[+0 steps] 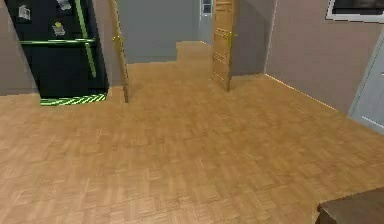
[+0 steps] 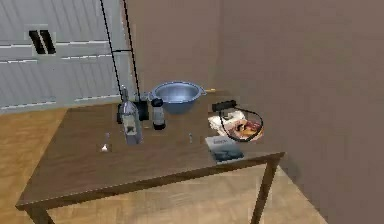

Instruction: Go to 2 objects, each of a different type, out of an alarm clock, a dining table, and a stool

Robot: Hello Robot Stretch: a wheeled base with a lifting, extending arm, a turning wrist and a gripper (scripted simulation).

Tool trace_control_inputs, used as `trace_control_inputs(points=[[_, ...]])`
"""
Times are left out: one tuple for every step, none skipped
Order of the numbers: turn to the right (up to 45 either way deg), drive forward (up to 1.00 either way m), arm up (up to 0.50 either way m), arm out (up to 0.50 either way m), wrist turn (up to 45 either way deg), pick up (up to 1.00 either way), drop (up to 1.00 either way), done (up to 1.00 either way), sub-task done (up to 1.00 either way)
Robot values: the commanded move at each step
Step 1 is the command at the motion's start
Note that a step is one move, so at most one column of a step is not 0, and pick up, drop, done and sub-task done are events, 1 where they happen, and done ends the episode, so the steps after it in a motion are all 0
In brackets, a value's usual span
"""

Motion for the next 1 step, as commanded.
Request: trace_control_inputs(points=[[0.0,1.0,0.0,0.0,0.0,0.0,0.0,0.0,0.0]])
